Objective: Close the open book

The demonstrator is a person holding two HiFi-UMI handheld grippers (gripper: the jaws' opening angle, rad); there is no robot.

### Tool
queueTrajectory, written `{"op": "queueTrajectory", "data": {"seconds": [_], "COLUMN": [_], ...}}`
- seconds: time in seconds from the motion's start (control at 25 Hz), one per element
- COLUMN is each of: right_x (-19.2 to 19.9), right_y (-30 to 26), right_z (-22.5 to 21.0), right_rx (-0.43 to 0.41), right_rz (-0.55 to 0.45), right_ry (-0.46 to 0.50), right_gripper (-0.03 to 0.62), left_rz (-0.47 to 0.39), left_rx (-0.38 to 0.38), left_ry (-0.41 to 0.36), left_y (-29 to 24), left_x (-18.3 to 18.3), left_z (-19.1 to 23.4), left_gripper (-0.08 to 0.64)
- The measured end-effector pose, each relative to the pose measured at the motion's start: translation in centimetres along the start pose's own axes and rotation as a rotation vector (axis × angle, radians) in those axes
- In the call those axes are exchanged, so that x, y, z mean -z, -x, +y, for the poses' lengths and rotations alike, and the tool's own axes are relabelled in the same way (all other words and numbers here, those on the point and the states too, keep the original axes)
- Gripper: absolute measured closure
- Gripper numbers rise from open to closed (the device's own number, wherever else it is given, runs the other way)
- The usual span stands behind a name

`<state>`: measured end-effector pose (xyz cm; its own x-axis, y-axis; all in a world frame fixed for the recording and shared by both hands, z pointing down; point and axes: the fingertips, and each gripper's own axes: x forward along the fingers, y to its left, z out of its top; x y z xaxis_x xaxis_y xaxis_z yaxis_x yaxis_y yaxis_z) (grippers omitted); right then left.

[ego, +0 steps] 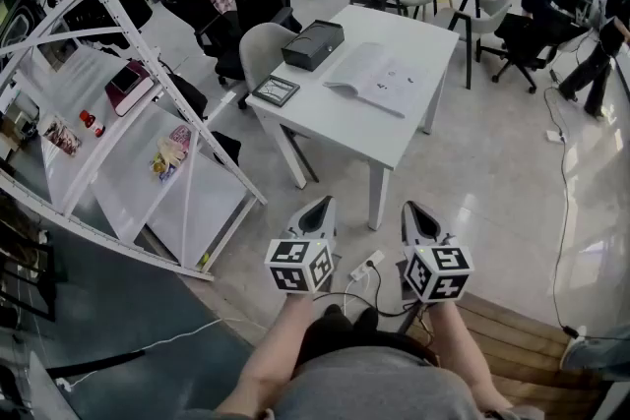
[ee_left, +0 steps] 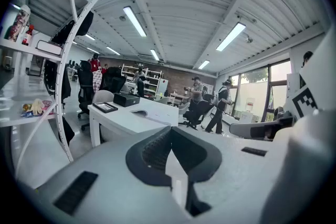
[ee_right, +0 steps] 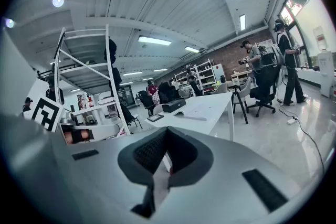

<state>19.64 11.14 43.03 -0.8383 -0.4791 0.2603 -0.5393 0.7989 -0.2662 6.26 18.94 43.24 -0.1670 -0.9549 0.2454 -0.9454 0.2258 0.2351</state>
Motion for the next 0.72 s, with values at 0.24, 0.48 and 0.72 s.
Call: {"op": "queueTrajectory", "data": {"seconds": [0.24, 0.48, 0.72], "right_x": [-0.4, -0.3, -0.6], "right_y": [0.0, 0.2, 0.1], "right_z": [-0.1, -0.6, -1.2], "right_rx": [-0.005, 0.005, 0.009], "right_rz": [-0.015, -0.012, -0.023], "right_ry": [0.005, -0.014, -0.019], "right_gripper": [0.589, 0.588, 0.588], "left_rz": [-0.006, -0.019, -0.012], "left_rx": [-0.004, 0.016, 0.005], "left_ry": [-0.027, -0.022, -0.024], "left_y": [-0.1, 0.3, 0.2], "left_x": [-0.5, -0.8, -0.5], "left_z": [0.1, 0.0, 0.2], "left_gripper": [0.554, 0.552, 0.552]}}
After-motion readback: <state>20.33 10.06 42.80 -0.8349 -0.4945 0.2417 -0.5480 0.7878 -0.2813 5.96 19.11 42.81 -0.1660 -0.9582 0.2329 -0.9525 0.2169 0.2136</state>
